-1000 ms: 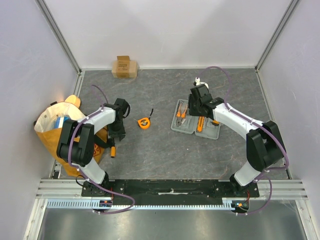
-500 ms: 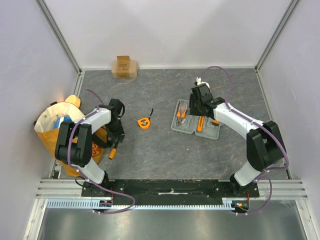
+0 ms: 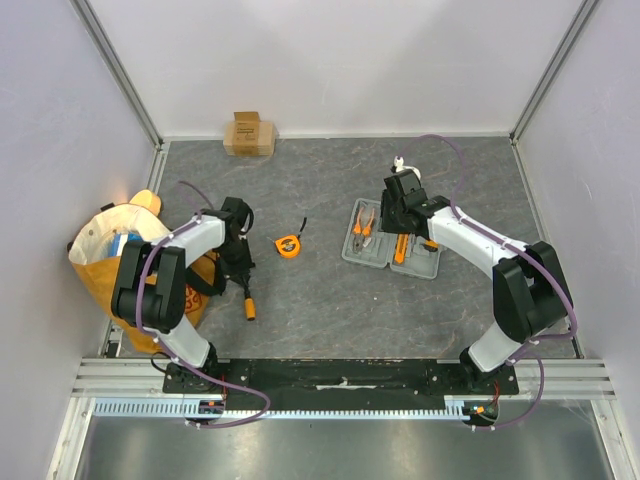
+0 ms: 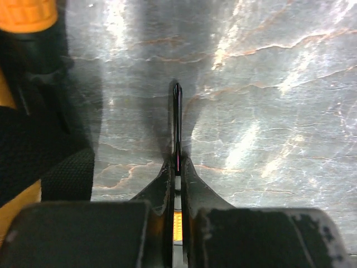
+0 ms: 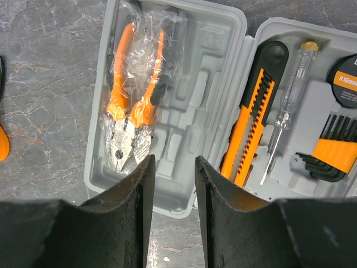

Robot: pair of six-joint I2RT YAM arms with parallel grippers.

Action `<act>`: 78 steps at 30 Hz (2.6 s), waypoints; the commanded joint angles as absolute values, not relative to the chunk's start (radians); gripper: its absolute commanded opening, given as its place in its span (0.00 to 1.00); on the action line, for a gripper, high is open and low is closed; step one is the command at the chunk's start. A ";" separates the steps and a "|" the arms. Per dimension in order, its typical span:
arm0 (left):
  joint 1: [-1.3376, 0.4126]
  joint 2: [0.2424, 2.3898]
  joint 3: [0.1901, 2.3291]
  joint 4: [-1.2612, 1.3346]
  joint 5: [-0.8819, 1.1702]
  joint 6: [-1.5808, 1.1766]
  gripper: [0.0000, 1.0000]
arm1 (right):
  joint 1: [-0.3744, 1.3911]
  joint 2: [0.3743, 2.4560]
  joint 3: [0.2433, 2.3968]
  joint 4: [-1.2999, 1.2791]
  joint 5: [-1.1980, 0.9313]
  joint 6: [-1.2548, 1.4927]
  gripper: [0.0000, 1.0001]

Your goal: Pack the tool kit

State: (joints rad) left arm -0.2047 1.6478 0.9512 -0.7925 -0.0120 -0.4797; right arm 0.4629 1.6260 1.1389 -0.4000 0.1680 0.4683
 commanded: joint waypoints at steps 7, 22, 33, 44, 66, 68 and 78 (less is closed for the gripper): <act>-0.244 1.717 1.106 -0.781 0.003 -0.460 0.24 | 0.457 1.586 1.129 -0.385 0.199 0.476 0.41; -0.324 1.597 0.963 -0.813 0.120 -0.416 0.51 | 0.457 1.585 1.120 -0.385 0.202 0.480 0.41; -0.403 1.666 1.055 -0.821 0.081 -0.419 0.02 | 0.451 1.554 1.121 -0.396 0.215 0.480 0.40; -0.560 1.727 1.342 -0.837 0.112 -0.385 0.02 | 0.407 1.473 1.118 -0.429 0.285 0.486 0.41; -0.560 1.591 0.960 -0.795 -0.114 -0.546 0.54 | 0.396 1.477 1.100 -0.439 0.253 0.489 0.42; -0.560 1.604 0.951 -0.782 -0.098 -0.542 0.42 | 0.397 1.474 1.100 -0.437 0.255 0.488 0.42; -0.560 1.647 0.982 -0.772 -0.035 -0.502 0.16 | 0.394 1.454 1.091 -0.445 0.267 0.482 0.42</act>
